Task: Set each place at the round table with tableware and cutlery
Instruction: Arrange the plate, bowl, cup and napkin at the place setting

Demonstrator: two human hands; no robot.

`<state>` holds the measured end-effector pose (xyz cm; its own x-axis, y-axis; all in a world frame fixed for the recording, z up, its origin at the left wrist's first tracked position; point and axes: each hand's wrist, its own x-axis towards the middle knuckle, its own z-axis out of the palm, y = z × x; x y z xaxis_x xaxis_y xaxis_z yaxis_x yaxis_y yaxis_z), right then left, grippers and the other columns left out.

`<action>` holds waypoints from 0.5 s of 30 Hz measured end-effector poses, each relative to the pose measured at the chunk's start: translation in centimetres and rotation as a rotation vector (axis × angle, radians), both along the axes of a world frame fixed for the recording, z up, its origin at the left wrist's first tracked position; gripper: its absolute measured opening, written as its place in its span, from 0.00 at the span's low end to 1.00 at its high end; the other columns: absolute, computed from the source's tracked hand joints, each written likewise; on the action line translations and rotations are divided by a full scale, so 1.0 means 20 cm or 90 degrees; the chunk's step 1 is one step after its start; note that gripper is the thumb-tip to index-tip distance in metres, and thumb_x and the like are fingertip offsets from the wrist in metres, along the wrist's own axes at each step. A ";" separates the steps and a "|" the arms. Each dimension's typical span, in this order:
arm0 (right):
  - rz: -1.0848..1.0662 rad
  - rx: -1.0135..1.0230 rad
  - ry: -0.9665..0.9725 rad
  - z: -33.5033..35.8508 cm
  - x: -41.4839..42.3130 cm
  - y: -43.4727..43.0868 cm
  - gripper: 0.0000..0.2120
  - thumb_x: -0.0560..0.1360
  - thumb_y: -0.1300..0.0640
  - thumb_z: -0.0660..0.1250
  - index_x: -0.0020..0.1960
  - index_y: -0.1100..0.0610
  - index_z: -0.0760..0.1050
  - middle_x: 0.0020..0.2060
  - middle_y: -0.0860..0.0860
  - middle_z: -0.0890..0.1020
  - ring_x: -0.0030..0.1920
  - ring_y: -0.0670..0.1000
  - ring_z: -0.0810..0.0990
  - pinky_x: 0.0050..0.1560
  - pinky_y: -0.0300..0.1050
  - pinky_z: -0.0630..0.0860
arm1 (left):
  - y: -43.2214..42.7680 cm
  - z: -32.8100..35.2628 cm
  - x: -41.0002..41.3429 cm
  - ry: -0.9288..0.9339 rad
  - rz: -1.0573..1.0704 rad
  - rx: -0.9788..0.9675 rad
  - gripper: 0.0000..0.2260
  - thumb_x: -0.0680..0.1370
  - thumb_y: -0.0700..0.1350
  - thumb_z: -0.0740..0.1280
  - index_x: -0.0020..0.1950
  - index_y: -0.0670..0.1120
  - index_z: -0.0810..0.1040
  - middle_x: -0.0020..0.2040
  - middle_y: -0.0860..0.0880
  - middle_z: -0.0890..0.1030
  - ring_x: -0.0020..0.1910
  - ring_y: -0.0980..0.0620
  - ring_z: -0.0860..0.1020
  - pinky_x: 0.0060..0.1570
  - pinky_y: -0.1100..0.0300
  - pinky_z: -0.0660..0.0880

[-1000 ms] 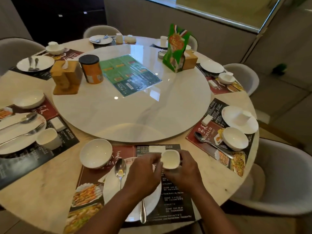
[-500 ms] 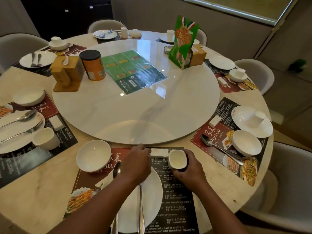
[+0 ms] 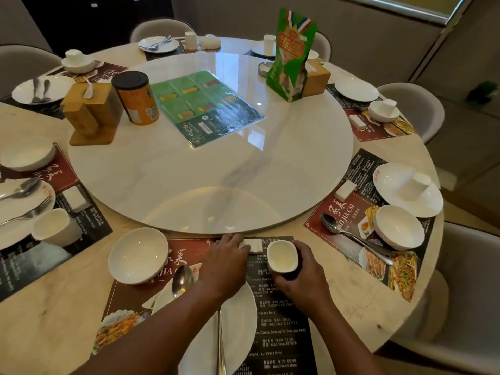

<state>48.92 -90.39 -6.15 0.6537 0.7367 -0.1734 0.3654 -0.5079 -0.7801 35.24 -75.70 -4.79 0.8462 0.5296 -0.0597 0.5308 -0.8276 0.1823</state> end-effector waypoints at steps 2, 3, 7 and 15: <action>-0.005 0.004 0.001 0.00 0.00 0.01 0.39 0.65 0.53 0.80 0.64 0.34 0.60 0.57 0.38 0.74 0.59 0.43 0.73 0.54 0.39 0.73 | 0.00 0.00 -0.01 -0.004 0.011 0.001 0.17 0.78 0.51 0.64 0.66 0.49 0.76 0.67 0.47 0.73 0.67 0.47 0.70 0.58 0.51 0.74; -0.006 0.005 0.002 0.00 0.00 0.01 0.39 0.65 0.53 0.80 0.65 0.34 0.60 0.58 0.38 0.74 0.59 0.44 0.73 0.56 0.41 0.73 | 0.00 0.01 -0.01 -0.008 0.013 0.002 0.17 0.78 0.51 0.64 0.66 0.48 0.76 0.67 0.47 0.73 0.67 0.47 0.70 0.58 0.51 0.74; -0.006 0.011 0.003 0.00 0.00 0.02 0.38 0.66 0.53 0.80 0.66 0.37 0.62 0.58 0.39 0.75 0.59 0.43 0.74 0.54 0.37 0.72 | -0.01 0.00 -0.01 -0.023 0.019 0.007 0.18 0.78 0.53 0.62 0.65 0.48 0.77 0.67 0.46 0.74 0.67 0.47 0.70 0.57 0.52 0.74; -0.007 0.007 0.005 0.01 -0.01 0.01 0.38 0.66 0.53 0.79 0.64 0.33 0.60 0.54 0.34 0.74 0.57 0.42 0.74 0.51 0.35 0.71 | -0.02 0.01 -0.02 -0.030 0.030 -0.020 0.20 0.79 0.54 0.61 0.68 0.47 0.75 0.69 0.46 0.71 0.70 0.47 0.67 0.62 0.51 0.72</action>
<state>48.69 -90.15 -5.92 0.6606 0.7312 -0.1704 0.3539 -0.5034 -0.7882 34.88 -76.13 -4.51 0.8229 0.5669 -0.0378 0.5588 -0.7957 0.2335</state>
